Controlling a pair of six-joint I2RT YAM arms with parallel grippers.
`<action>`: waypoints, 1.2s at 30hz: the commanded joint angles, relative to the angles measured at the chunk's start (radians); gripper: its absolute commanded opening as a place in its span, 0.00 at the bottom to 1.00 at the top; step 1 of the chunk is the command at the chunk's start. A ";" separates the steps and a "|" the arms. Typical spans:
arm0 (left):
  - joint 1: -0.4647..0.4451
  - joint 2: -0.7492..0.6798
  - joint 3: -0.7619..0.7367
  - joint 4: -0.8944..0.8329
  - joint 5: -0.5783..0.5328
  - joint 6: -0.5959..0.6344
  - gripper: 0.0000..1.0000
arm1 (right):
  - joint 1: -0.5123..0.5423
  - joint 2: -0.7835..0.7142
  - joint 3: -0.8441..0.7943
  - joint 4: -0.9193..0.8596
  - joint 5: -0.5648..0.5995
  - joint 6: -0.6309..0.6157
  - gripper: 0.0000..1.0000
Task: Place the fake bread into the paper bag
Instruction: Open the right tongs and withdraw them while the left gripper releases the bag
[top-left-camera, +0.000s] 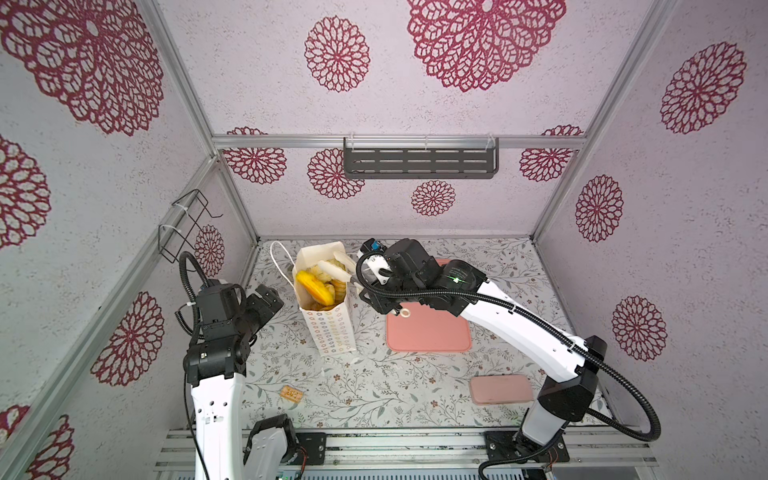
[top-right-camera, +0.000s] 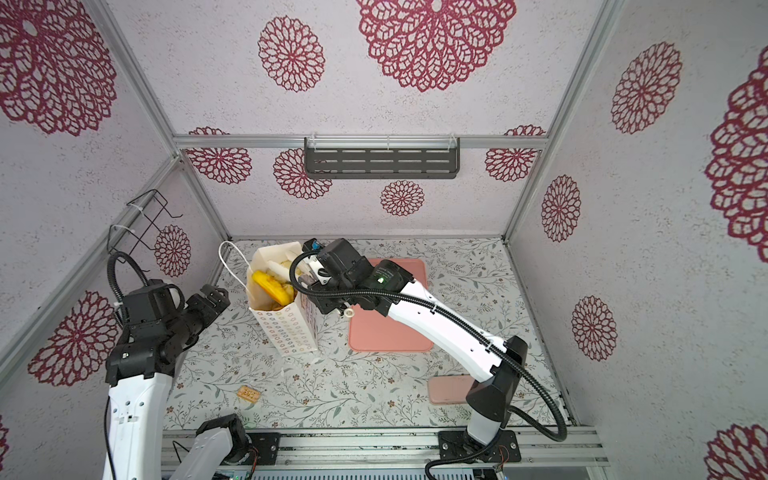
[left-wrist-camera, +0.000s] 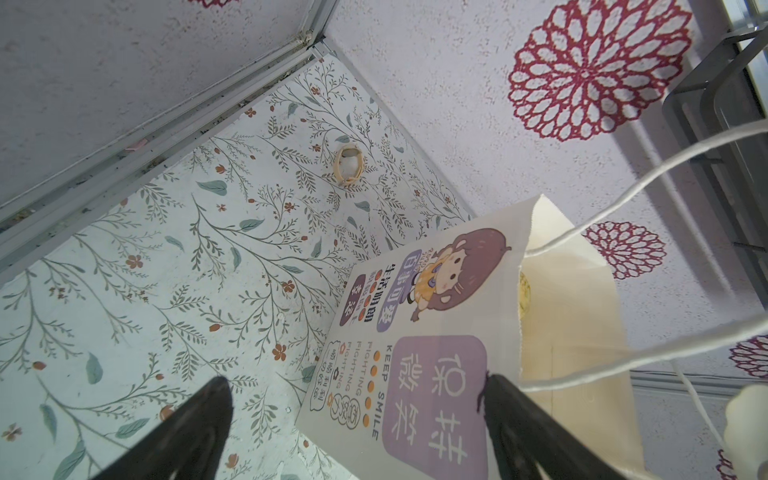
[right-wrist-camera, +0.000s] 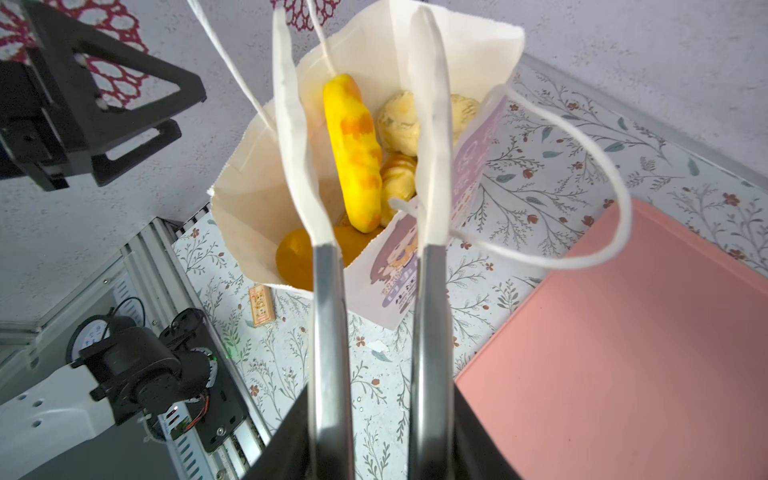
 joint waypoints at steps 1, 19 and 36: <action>0.008 -0.001 -0.009 0.046 0.017 -0.005 0.97 | -0.027 -0.134 0.016 0.093 0.092 -0.016 0.42; 0.009 0.114 -0.032 0.382 -0.172 0.074 0.99 | -0.872 -0.448 -0.677 0.169 0.114 0.072 0.38; 0.015 0.183 -0.250 0.619 -0.256 0.090 0.97 | -1.021 0.034 -0.749 0.331 0.151 0.090 0.40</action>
